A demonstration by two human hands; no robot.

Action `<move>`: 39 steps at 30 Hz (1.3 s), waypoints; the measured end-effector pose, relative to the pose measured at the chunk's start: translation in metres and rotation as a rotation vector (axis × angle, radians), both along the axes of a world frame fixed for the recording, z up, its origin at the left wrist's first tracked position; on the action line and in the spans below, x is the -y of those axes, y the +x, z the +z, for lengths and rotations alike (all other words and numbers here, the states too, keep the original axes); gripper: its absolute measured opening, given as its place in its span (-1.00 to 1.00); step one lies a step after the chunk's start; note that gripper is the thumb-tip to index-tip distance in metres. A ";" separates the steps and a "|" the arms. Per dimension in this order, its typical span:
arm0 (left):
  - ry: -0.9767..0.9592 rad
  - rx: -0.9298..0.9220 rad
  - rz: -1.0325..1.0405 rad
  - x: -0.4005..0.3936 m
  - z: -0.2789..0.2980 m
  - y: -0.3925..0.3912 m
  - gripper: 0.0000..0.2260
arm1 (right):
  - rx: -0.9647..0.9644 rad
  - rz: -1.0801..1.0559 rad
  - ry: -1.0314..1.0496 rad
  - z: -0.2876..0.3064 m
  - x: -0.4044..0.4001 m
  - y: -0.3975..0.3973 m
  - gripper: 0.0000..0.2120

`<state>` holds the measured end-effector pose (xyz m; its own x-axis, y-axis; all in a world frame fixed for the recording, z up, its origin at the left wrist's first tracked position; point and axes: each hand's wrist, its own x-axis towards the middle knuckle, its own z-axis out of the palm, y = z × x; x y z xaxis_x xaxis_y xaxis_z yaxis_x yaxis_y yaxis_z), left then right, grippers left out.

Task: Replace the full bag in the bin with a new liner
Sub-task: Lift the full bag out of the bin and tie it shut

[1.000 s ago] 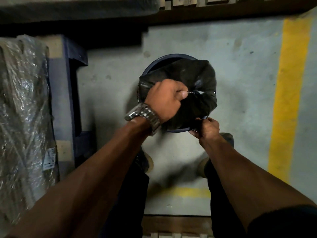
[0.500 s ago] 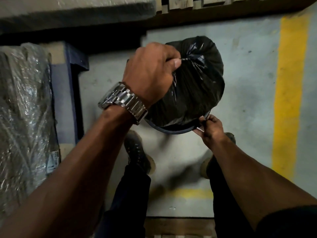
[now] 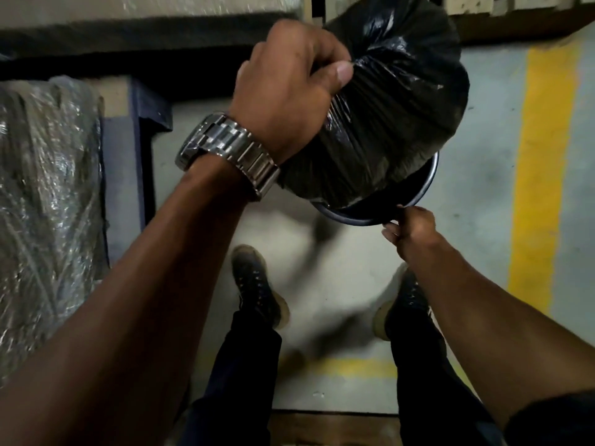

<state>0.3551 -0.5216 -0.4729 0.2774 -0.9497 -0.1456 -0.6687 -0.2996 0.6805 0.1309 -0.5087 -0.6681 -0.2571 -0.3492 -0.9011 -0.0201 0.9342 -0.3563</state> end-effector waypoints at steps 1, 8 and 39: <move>0.017 -0.020 0.002 0.002 0.000 -0.001 -0.90 | -0.088 0.018 -0.051 0.006 0.003 0.002 -0.66; 0.187 0.071 -0.067 0.013 0.000 -0.021 -0.87 | -0.336 0.102 -0.888 0.116 0.056 0.022 -0.79; -0.022 0.561 -0.135 -0.003 0.006 -0.079 -0.71 | -0.563 1.312 -1.083 0.198 0.070 0.022 -0.55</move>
